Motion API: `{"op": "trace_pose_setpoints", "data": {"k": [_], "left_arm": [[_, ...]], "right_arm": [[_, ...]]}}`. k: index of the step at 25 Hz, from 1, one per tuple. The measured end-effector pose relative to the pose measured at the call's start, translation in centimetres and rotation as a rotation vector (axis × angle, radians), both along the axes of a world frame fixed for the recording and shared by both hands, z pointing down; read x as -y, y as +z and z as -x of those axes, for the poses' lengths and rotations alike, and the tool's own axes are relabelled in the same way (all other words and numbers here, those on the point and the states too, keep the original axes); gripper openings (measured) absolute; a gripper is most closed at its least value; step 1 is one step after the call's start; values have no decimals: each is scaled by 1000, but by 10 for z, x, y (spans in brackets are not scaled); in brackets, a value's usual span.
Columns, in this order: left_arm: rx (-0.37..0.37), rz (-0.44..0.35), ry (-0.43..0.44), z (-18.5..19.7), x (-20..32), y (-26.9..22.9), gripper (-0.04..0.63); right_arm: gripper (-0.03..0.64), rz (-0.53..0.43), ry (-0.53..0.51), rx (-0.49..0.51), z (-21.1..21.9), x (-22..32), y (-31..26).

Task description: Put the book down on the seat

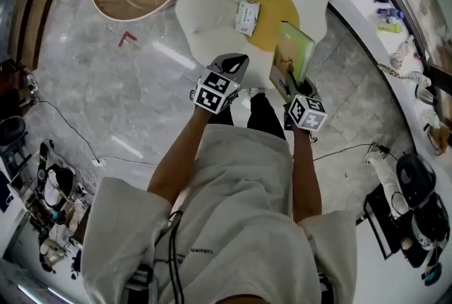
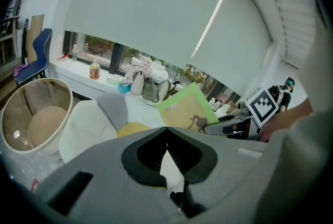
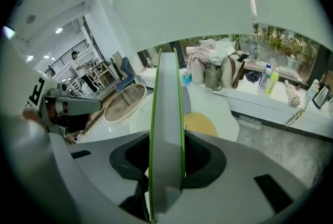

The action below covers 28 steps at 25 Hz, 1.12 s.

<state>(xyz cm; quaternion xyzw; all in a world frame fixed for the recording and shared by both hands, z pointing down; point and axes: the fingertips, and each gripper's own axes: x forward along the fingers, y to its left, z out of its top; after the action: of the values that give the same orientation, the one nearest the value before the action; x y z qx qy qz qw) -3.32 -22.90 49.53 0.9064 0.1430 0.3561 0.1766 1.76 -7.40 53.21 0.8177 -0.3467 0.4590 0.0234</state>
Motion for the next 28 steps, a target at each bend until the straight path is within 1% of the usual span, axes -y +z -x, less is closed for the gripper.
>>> {"op": "trace_pose_setpoints", "data": {"k": [3, 6, 8, 11, 14, 17, 19, 25, 28], "left_arm": [[37, 60, 45, 1, 9, 28, 8], [87, 64, 49, 2, 31, 63, 8], [107, 69, 58, -1, 37, 85, 8], [129, 63, 111, -8, 34, 118, 8], [166, 74, 175, -8, 27, 159, 8], [194, 49, 243, -13, 27, 208, 8], [205, 35, 273, -14, 28, 237, 8], [232, -2, 312, -17, 36, 304, 8], [250, -19, 314, -16, 43, 332, 8]], "right_arm": [[137, -15, 56, 26, -1, 8, 12], [136, -18, 54, 41, -6, 26, 30], [135, -17, 56, 44, -15, 33, 46], [135, -29, 78, 54, -26, 40, 78], [135, -22, 64, 76, -25, 47, 125], [135, -22, 61, 110, -26, 56, 178], [136, -34, 79, 130, -26, 57, 208], [136, -91, 183, 202, -21, 46, 278], [135, -126, 209, 228, -20, 44, 304]]}}
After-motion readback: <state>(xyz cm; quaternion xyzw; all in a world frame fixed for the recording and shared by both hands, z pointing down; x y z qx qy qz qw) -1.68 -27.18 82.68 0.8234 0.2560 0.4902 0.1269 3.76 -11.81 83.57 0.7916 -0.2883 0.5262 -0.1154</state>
